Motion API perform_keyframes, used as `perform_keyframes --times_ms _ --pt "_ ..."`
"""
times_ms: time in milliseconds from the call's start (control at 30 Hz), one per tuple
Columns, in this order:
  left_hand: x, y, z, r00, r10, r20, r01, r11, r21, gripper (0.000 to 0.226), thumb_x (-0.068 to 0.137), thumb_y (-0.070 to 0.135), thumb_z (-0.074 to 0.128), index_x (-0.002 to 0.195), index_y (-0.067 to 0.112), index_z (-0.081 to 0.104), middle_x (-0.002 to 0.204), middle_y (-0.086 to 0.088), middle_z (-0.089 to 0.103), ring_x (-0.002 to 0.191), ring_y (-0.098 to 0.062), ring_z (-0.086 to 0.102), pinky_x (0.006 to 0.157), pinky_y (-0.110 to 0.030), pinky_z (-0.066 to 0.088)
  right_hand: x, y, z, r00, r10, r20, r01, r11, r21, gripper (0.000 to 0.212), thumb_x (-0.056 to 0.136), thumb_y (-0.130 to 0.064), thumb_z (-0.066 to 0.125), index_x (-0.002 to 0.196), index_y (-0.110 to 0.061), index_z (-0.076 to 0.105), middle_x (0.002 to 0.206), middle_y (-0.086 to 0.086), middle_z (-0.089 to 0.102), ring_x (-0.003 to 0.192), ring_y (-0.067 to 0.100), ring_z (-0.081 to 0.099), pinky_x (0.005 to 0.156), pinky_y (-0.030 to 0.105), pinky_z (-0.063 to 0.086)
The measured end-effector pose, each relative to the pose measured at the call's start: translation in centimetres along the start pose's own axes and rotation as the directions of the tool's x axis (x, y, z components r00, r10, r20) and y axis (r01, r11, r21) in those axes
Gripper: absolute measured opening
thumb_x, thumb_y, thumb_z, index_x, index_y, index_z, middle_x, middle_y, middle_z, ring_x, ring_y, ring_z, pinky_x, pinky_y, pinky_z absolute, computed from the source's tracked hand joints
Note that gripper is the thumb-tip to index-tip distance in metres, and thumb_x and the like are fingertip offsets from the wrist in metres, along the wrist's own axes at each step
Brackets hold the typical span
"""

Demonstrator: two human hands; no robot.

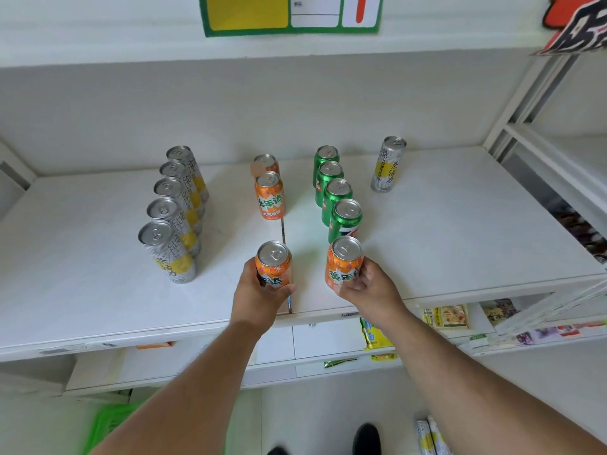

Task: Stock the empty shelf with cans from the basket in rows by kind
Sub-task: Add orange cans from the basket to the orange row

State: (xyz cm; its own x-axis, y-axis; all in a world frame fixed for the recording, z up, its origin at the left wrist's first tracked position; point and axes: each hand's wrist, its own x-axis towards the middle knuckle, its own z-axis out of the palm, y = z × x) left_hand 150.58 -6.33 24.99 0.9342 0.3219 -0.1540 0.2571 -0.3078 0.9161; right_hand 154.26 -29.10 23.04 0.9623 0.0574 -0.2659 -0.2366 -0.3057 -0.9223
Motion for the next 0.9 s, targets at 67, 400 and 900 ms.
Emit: perform_keyframes --times_ms 67,400,900 --pt "0.4 0.0 -0.1 1.0 0.001 0.026 -0.002 1.0 0.019 0.066 0.072 0.019 0.09 0.121 0.034 0.049 0.107 0.016 0.066 0.093 0.006 0.062 0.072 -0.008 0.045 -1.0 0.2 0.2 0.996 0.049 -0.078 -0.053 0.997 -0.053 0.056 0.068 -0.04 0.083 0.118 -0.026 0.064 0.12 -0.01 0.075 0.112 0.015 0.071 0.106 0.05 0.053" --pt "0.8 -2.0 -1.0 0.99 0.032 0.137 -0.033 0.999 0.006 0.076 0.074 0.008 0.083 0.138 0.031 0.049 0.126 0.011 0.066 0.109 -0.002 0.065 0.098 -0.03 0.053 -7.3 -1.8 5.6 0.98 0.044 -0.192 -0.045 0.999 0.001 0.031 0.097 -0.018 0.067 0.127 -0.022 0.065 0.111 -0.008 0.07 0.107 0.003 0.066 0.095 0.02 0.05" --pt "-1.4 -1.5 -4.2 0.986 -0.015 0.166 0.017 1.0 -0.012 0.043 0.104 0.009 0.043 0.143 0.027 0.049 0.135 0.013 0.055 0.129 -0.007 0.051 0.115 -0.027 0.035 -4.5 -5.1 10.6 0.996 0.086 0.006 -0.086 0.994 0.067 0.027 0.11 -0.029 0.039 0.105 -0.034 0.065 0.08 -0.014 0.057 0.08 0.011 0.052 0.082 0.032 0.046"
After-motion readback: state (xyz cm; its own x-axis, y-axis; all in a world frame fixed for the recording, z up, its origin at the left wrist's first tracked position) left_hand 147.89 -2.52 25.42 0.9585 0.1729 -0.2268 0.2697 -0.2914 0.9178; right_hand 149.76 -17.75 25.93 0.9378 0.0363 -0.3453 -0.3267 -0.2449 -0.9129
